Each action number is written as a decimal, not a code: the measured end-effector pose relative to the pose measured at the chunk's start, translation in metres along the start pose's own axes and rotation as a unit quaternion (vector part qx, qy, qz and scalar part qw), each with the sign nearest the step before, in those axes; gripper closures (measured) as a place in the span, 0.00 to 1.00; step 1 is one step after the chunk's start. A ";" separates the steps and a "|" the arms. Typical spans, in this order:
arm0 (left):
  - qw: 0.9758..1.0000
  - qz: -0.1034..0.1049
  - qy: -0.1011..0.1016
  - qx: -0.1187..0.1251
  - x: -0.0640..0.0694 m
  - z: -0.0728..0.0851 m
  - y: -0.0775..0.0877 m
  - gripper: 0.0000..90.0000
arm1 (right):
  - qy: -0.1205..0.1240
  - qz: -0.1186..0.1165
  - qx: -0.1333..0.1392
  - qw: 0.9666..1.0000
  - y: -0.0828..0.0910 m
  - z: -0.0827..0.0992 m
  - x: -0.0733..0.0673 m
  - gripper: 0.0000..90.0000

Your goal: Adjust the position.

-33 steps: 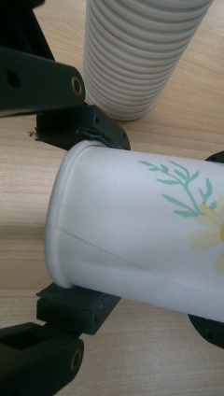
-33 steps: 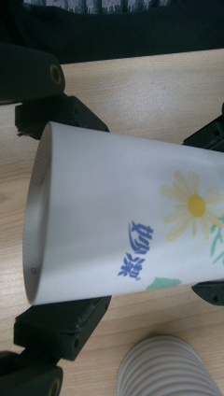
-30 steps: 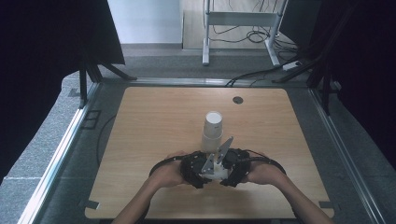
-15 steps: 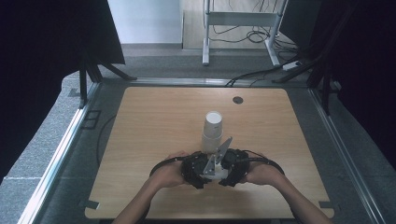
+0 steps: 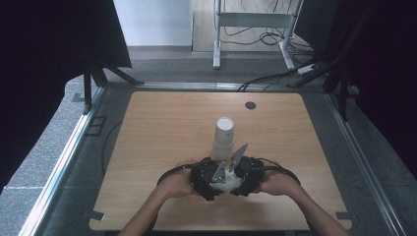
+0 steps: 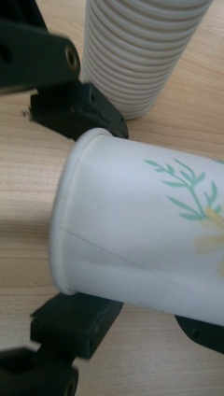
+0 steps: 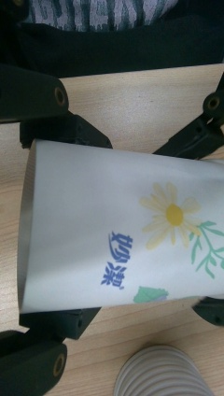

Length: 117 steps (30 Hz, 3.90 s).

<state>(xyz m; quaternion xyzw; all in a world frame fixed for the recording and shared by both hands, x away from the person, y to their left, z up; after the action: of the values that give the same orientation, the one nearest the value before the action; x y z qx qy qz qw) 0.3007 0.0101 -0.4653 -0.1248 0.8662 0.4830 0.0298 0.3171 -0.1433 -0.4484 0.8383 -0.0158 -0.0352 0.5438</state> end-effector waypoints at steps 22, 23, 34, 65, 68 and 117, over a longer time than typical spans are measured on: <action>0.986 0.069 0.069 0.132 -0.010 0.010 0.024 0.13 | 0.008 0.016 0.108 0.994 0.018 0.021 -0.003 0.39; 0.985 0.071 0.069 0.138 -0.010 0.011 0.024 0.13 | 0.013 0.018 0.114 0.993 0.018 0.022 -0.004 0.39; 0.976 0.097 0.075 0.182 -0.008 0.015 0.026 0.13 | 0.046 0.024 0.162 0.985 0.017 0.030 -0.010 0.39; 0.973 0.107 0.059 0.198 -0.004 0.018 0.024 0.35 | 0.089 0.005 0.162 0.983 0.011 0.031 -0.011 0.39; 0.973 0.106 0.056 0.196 -0.004 0.018 0.024 0.36 | 0.089 0.005 0.158 0.984 0.010 0.031 -0.011 0.39; 0.998 0.044 -0.022 0.025 0.003 -0.010 0.022 0.36 | 0.077 0.033 0.005 0.996 -0.007 0.008 -0.011 0.41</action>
<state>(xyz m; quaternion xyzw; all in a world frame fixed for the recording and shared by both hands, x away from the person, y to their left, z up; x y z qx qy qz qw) 0.2930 0.0123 -0.4422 -0.0749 0.8817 0.4648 0.0304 0.3054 -0.1469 -0.4573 0.8403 -0.0015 0.0475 0.5400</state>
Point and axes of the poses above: each handheld gripper's, and its own axes: y roughly backward along the jaws, z roughly out of its underside, x roughly to its right, the point moved 2 cm from there along -y, roughly forward along the jaws, and after that the axes turned 5 degrees about y, right-handed, at the moved point
